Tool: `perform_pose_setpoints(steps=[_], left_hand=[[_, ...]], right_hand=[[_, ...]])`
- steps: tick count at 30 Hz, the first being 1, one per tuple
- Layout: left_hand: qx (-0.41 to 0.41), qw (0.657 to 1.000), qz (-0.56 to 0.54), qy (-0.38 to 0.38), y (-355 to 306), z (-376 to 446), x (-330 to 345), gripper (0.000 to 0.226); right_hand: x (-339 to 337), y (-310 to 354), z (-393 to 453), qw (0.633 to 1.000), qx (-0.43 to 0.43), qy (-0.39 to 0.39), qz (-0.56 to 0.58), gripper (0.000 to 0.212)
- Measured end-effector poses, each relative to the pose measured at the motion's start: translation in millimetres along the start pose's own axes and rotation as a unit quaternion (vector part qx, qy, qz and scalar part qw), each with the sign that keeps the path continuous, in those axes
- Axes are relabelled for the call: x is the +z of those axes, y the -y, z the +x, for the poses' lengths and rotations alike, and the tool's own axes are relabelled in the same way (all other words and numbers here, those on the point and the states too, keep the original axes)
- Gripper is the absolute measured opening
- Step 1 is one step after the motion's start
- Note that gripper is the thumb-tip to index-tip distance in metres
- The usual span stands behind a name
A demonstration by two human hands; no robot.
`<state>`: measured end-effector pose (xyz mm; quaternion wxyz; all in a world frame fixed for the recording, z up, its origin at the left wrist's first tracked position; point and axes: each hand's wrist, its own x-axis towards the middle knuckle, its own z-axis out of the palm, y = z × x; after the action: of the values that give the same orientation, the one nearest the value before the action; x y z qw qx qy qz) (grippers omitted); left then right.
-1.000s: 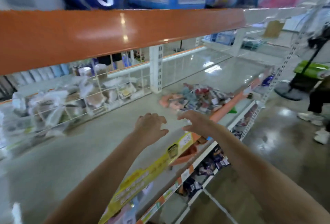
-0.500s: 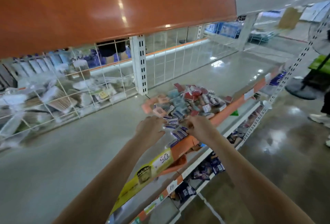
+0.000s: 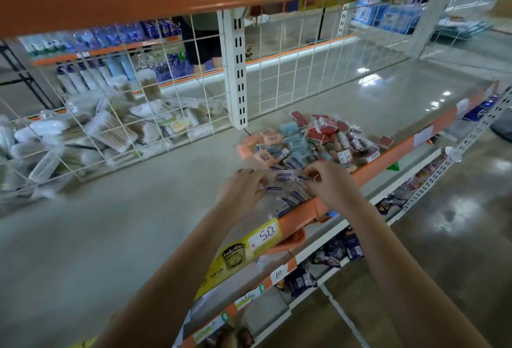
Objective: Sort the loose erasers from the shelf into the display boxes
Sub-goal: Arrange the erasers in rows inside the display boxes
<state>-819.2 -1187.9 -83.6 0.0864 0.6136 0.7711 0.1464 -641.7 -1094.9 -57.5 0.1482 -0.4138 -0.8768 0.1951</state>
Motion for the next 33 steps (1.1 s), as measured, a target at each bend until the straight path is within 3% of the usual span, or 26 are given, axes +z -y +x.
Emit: perform_pose_setpoints(steps=[7, 16, 25, 33], left_hand=[[-0.07, 0.987, -0.084, -0.116, 34.1, -59.9, -43.3, 0.014], [-0.179, 0.947, -0.053, -0.263, 84.7, -182.0, -117.6, 0.015], [-0.253, 0.913, 0.002, -0.32, 146.4, -325.8, -163.7, 0.017], [-0.303, 0.902, 0.029, -0.307, 200.9, -418.1, -170.0, 0.02]], right_hand=[[11.3, 56.8, -1.5, 0.991, -0.096, -0.009, 0.094, 0.028], [52.6, 182.4, -22.2, 0.945, -0.247, 0.029, 0.213, 0.019], [95.1, 317.9, -80.0, 0.901, -0.353, 0.117, 0.224, 0.018], [146.6, 405.0, -121.4, 0.88, -0.418, 0.17, 0.145, 0.021]])
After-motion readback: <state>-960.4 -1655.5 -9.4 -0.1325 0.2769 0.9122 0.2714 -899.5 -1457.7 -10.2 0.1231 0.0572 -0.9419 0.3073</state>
